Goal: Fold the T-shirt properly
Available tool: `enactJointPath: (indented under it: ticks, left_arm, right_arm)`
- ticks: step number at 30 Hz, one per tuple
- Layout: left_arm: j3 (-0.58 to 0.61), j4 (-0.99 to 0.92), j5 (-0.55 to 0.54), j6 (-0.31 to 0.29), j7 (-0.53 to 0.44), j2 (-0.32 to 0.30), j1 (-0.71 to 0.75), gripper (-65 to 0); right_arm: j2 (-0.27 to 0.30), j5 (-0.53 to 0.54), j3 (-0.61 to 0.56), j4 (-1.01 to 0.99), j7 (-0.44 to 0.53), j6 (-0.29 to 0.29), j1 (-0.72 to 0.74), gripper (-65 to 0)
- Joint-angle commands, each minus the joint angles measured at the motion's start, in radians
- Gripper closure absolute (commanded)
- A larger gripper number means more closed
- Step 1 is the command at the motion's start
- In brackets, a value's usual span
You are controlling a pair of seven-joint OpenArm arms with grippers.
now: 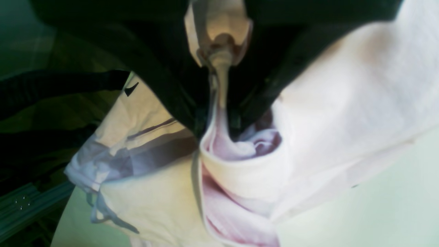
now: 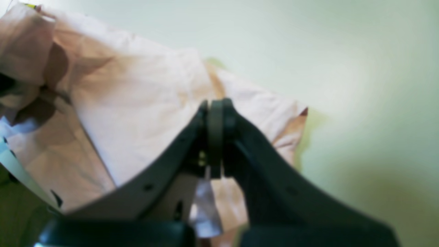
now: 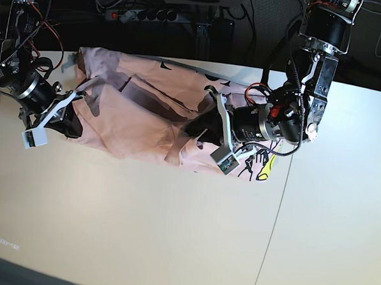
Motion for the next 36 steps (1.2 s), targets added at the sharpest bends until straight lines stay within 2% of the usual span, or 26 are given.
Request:
enactJointPath:
  ticks: [1,3,4,5,11,19,22,25,29,32,33,34,36]
  left_arm:
    - [-0.002,0.013,-0.004,-0.005,-0.046,0.001,-0.017,-12.8]
    - [-0.002,0.013,0.014,-0.005,-0.056,0.001,-0.017,-28.5]
    - [-0.002,0.013,0.012,-0.005,-0.056,0.001,-0.016,-34.3]
    - [-0.002,0.013,0.011,-0.005,-0.056,0.001,-0.016,-36.8]
    - [-0.002,0.013,-0.080,-0.005,-0.054,0.004,-0.017,-36.8]
    - [-0.071,0.013,-0.077,-0.004,-0.048,0.011,-0.019,-36.2]
    - [-0.127,0.013,-0.078,-0.004,-0.016,0.011,-0.019,-27.5]
    - [-0.180,0.013,-0.078,-0.005,0.024,0.010,-0.019,-16.7]
    - [-0.240,0.013,-0.084,-0.004,0.062,-0.016,-0.018,-16.1]
    - [-0.270,0.013,-0.118,-0.004,0.063,-0.068,-0.016,-16.1]
    - [-0.274,0.013,-0.124,-0.004,0.063,-0.085,-0.016,-16.1]
    - [-0.277,0.013,-0.123,-0.004,0.063,-0.101,-0.016,-16.1]
    - [-0.277,0.013,-0.123,-0.005,0.063,-0.129,-0.016,-16.1]
  right_arm:
    - [0.016,0.012,0.010,0.013,0.019,0.078,0.010,0.0]
    - [0.016,0.013,0.010,0.013,0.019,0.078,0.008,0.0]
    - [0.016,0.012,0.010,0.013,0.019,0.078,0.007,0.0]
    - [0.016,0.012,0.010,0.013,0.019,0.078,0.007,0.0]
    - [0.016,0.012,0.010,0.013,0.019,0.078,0.008,0.0]
    - [0.016,-0.017,0.010,0.013,0.019,0.077,0.007,0.0]
    - [0.016,-0.085,0.014,0.008,0.013,0.074,0.007,0.0]
    - [0.016,-0.089,0.050,-0.024,0.003,0.032,0.008,0.0]
    - [0.016,-0.045,0.146,-0.114,0.001,0.011,0.008,-0.7]
    - [0.017,0.053,0.209,-0.189,-0.042,0.013,0.007,-26.3]
    - [0.021,0.092,0.217,-0.213,-0.065,0.014,0.004,-32.4]
    - [0.028,0.126,0.216,-0.234,-0.082,0.014,-0.004,-35.6]
    - [0.030,0.188,0.216,-0.269,-0.114,0.015,-0.021,-36.2]
